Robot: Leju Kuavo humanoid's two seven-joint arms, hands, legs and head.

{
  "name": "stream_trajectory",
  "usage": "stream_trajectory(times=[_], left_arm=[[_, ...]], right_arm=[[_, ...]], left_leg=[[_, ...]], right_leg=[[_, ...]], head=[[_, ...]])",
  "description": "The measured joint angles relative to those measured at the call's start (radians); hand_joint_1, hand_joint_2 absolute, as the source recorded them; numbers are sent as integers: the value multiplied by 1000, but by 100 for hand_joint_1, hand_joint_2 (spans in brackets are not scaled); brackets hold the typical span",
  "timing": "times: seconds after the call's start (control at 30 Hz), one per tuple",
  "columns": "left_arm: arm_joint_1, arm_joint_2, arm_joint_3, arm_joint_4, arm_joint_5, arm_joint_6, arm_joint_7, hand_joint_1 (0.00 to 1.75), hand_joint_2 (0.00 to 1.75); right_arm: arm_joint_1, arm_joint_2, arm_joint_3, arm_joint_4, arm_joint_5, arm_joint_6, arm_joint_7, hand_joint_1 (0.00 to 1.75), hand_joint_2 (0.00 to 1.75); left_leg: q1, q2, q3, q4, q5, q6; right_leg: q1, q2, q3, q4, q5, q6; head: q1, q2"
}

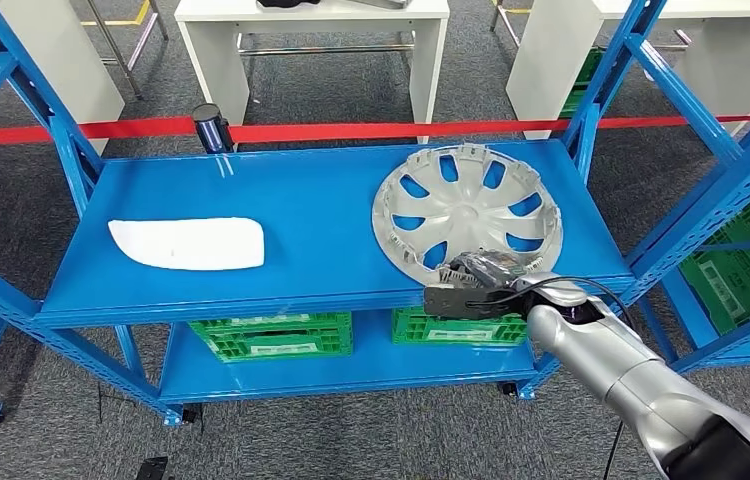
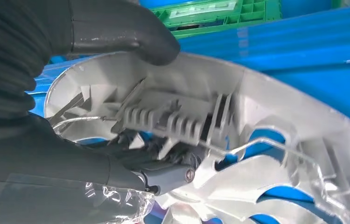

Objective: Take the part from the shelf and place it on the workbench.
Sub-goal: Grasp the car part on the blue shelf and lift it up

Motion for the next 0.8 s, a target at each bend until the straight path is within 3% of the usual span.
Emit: stream_trajectory(times=[0.07, 0.13, 0.23, 0.3, 0.4, 0.43, 0.47, 0.5, 0.57, 0.63, 0.73, 0.8], left_arm=[[-1, 0, 0, 0, 3, -1, -1, 0, 0], [-1, 0, 0, 0, 3, -2, -2, 0, 0], [-2, 2, 0, 0, 4, -2, -2, 0, 0], [-3, 3, 0, 0, 3, -3, -3, 0, 0], [-3, 4, 0, 0, 3, -6, -8, 0, 0], [-3, 5, 0, 0, 3, -7, -9, 0, 0], [-2, 5, 0, 0, 3, -8, -10, 0, 0], [-2, 5, 0, 0, 3, -8, -12, 0, 0], [-2, 6, 0, 0, 2, -8, -15, 0, 0], [-3, 7, 0, 0, 1, -8, -17, 0, 0], [-3, 7, 0, 0, 0, -8, -18, 0, 0], [-3, 7, 0, 0, 0, -8, -18, 0, 0]], right_arm=[[-6, 1, -3, 2, 0, 0, 0, 162, 175], [-10, 3, -4, 4, -1, 0, -2, 164, 175], [-11, 8, -5, 6, -3, 0, -9, 171, 175], [-12, 12, -6, 6, -3, 0, -13, 173, 175], [-9, 15, -7, 6, -4, -1, -13, 175, 175], [-8, 16, -7, 6, -4, -1, -13, 175, 175], [-6, 16, -8, 6, -4, -2, -13, 175, 175], [-5, 16, -8, 6, -4, -3, -13, 175, 175], [-5, 18, -10, 6, -3, -3, -13, 175, 175], [-6, 19, -12, 6, -3, -4, -13, 175, 175], [-6, 18, -14, 6, -3, -7, -11, 175, 175], [-5, 16, -17, 6, -3, -9, -9, 175, 175]], left_leg=[[-1, -1, 1, 3, -1, -3], [-5, -3, -2, 8, -3, -11], [-6, -3, -7, 10, -3, -25], [-3, -3, -24, 43, -28, -37], [5, -2, -109, 228, -116, -52], [7, -2, -135, 282, -132, -55], [8, -1, -146, 302, -129, -56], [9, -1, -136, 281, -108, -56], [10, -1, -72, 149, -43, -51], [7, -2, -14, 37, -10, -45], [2, -2, -4, 12, -8, -31], [5, 0, -1, 2, -1, -17]], right_leg=[[0, -3, 76, -150, 53, 9], [3, -4, 126, -249, 83, 0], [4, -3, 132, -262, 91, -18], [-2, -3, 134, -264, 94, -26], [-4, -4, 135, -265, 94, -30], [-4, -4, 135, -264, 94, -30], [-4, -4, 135, -264, 94, -30], [-4, -4, 136, -264, 93, -30], [-4, -2, 139, -264, 93, -29], [1, -1, 135, -264, 94, -25], [3, 0, 127, -266, 98, -10], [2, 0, 113, -241, 82, -6]], head=[[0, 0], [0, 0], [-1, 0], [-3, 0], [-8, 0], [-7, 0], [-8, 0], [-8, 0], [-7, 0], [-7, 0], [-6, 0], [-5, 0]])
